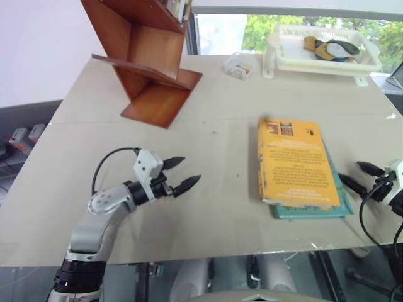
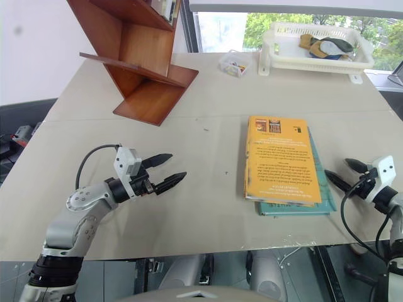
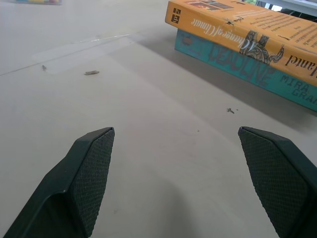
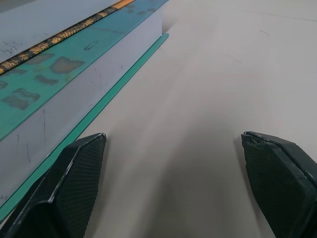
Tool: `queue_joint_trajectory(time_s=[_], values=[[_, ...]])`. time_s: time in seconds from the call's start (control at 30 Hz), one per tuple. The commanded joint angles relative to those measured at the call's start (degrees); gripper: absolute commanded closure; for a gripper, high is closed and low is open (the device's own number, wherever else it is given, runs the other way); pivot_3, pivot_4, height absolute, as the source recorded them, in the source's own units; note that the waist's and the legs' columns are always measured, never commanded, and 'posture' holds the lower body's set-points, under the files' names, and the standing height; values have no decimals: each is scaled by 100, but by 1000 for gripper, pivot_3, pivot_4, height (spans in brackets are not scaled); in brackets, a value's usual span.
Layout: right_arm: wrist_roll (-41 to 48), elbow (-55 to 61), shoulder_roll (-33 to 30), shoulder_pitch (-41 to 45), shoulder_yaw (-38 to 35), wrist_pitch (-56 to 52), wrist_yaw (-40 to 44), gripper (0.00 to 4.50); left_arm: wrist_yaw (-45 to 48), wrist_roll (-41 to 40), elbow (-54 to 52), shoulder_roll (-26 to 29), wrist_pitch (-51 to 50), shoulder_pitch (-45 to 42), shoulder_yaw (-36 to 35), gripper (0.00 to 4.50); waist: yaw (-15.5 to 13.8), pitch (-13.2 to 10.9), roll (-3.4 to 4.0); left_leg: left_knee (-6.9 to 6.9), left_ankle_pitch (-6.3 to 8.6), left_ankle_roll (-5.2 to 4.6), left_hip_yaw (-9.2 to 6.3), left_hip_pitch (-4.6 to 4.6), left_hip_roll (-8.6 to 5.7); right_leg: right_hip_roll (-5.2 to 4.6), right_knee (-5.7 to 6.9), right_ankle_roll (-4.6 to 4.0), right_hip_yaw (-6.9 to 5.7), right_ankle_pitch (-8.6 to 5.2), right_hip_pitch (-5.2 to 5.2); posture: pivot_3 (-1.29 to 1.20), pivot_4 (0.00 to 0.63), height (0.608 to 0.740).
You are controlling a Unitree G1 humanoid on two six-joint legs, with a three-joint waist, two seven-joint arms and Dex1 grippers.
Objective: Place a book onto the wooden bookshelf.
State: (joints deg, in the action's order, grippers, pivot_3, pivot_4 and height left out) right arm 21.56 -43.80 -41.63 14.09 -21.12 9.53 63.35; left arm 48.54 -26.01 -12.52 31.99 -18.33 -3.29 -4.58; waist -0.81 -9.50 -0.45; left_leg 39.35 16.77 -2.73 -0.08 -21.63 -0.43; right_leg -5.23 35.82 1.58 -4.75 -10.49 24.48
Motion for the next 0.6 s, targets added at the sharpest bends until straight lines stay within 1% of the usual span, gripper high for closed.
queue_joint_trajectory(time_s=[0.03,0.17,0.6], values=[[4,-139,-158,180,-120,200,-18,0,-5,-17,-36,27,102,-174,-107,255,1,0,0,0,0,0,0,0,0,0,0,0,0,0,0,0,150,707],[-100,-360,-195,343,-81,324,-64,0,-13,-22,95,-7,107,-344,-96,255,-1,0,0,1,0,0,0,1,-1,0,1,0,-4,0,0,0,150,707],[-179,-505,-167,424,-67,455,-115,0,-33,-48,-33,28,89,-247,-140,255,2,0,0,0,-1,1,1,0,-1,-1,0,0,3,1,1,0,150,707]])
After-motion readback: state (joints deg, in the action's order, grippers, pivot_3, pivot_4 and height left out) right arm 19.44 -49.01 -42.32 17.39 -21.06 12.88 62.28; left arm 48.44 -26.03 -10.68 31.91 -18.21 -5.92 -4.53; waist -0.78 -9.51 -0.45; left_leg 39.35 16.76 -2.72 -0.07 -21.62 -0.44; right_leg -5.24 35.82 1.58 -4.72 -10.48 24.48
